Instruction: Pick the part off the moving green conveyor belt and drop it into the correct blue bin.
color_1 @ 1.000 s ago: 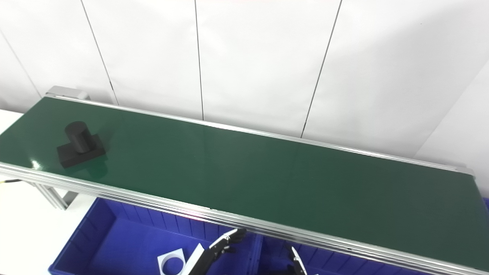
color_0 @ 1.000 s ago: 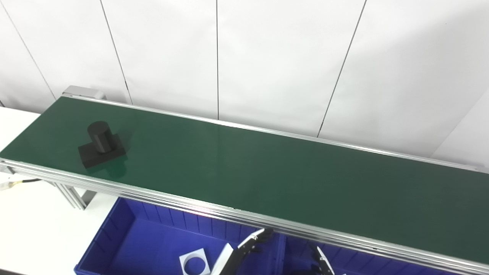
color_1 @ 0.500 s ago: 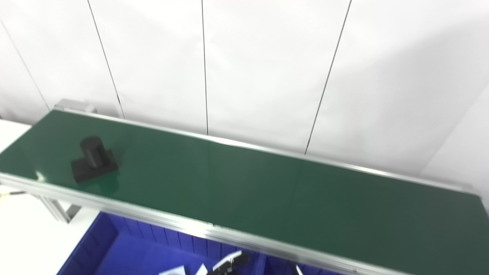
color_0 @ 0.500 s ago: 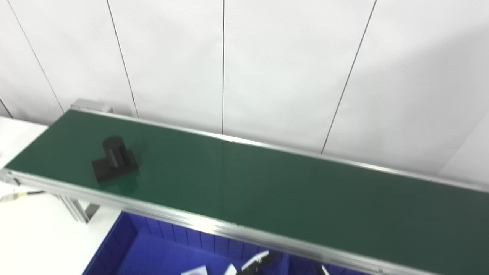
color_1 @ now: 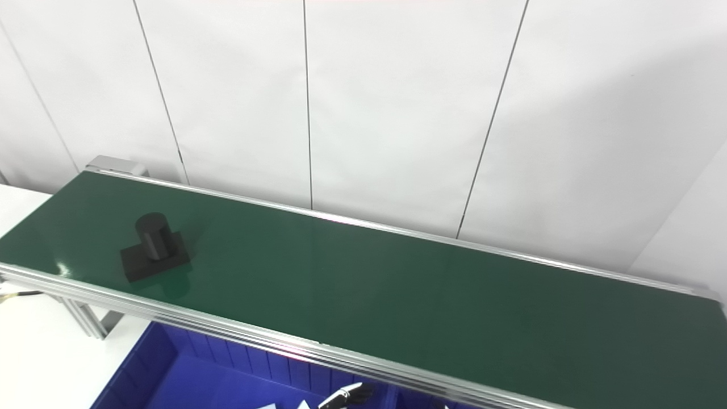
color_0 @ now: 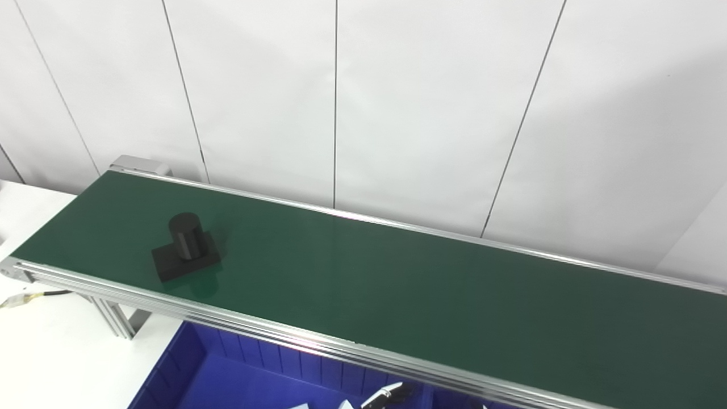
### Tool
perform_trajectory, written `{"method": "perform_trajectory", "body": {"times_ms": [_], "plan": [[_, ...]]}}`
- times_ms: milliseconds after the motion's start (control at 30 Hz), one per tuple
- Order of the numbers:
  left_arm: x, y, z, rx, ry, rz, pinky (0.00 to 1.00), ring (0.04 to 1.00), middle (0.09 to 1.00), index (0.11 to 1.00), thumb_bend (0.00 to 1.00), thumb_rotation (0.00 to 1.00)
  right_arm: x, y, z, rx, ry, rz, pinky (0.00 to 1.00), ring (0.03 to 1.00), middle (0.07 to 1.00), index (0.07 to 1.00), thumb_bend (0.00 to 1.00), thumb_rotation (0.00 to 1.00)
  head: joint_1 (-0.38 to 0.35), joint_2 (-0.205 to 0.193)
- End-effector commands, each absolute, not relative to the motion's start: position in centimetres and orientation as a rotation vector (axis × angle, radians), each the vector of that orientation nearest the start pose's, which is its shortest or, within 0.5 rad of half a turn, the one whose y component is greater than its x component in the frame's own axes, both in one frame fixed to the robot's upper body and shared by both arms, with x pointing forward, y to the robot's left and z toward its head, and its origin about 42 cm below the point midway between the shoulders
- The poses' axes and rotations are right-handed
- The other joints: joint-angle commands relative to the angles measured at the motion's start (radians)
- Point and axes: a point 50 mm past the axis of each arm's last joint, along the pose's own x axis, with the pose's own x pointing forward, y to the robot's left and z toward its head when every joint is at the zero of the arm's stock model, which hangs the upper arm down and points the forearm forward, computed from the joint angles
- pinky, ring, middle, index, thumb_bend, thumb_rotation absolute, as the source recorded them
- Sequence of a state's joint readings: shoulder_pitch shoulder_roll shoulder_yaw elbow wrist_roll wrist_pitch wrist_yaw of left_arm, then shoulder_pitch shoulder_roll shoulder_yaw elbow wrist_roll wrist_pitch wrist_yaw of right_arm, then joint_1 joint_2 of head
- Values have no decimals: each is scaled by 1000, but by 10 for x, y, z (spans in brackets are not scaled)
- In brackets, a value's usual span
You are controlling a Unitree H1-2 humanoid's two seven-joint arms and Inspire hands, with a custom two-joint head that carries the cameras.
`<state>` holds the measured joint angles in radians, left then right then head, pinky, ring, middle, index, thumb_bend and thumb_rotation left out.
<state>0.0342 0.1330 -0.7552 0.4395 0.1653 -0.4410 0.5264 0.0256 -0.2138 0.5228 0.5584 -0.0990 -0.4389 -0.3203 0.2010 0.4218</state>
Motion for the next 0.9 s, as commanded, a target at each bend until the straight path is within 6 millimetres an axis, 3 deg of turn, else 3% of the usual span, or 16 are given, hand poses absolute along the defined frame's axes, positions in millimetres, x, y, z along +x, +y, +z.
{"method": "perform_trajectory", "body": {"times_ms": [0,333,867], "plan": [[195,107,-3,230,-103,-293,731,829,847,834,1000,976,209,-199,-34,-328,84,244,850,947,968,952,1000,1000,-4,8],[197,107,-1,220,-106,-296,756,841,849,838,1000,967,211,-199,-31,-326,69,236,815,937,961,946,1000,1000,-23,34],[207,94,3,199,-115,-285,758,845,851,848,1000,967,211,-221,-30,-254,115,209,809,892,943,916,1000,1000,-40,37]]}}
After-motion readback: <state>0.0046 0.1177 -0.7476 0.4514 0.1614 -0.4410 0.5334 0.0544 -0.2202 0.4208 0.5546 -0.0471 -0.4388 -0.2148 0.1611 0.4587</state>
